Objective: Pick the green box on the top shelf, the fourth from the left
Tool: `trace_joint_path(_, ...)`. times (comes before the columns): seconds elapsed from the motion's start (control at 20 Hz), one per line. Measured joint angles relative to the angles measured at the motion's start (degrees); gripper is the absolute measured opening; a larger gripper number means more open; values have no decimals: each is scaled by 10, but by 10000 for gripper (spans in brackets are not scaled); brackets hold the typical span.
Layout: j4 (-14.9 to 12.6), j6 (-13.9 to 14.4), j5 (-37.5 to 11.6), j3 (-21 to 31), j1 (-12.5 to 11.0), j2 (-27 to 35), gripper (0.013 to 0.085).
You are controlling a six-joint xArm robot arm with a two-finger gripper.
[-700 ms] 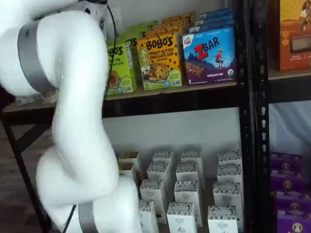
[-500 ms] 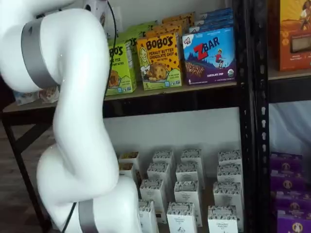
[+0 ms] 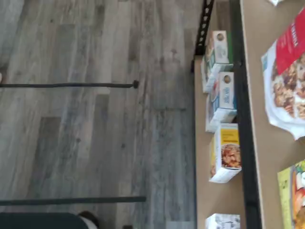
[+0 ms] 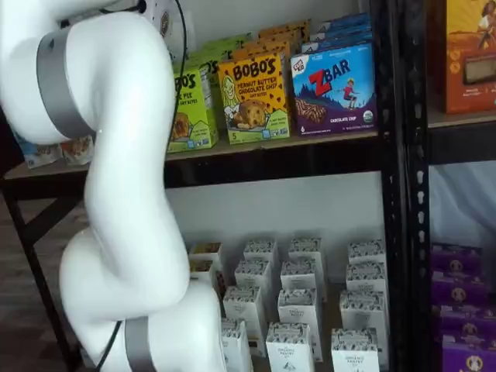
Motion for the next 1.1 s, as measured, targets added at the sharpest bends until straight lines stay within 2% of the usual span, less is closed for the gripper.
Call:
trace_joint_path(0.35,9,-3,-76,32,3,-17,850)
trace_joint_path(0.5,15,-5,-95,33,2,-14,850)
trace_joint_path(1.1,12,-9,-147,9,4,25,850)
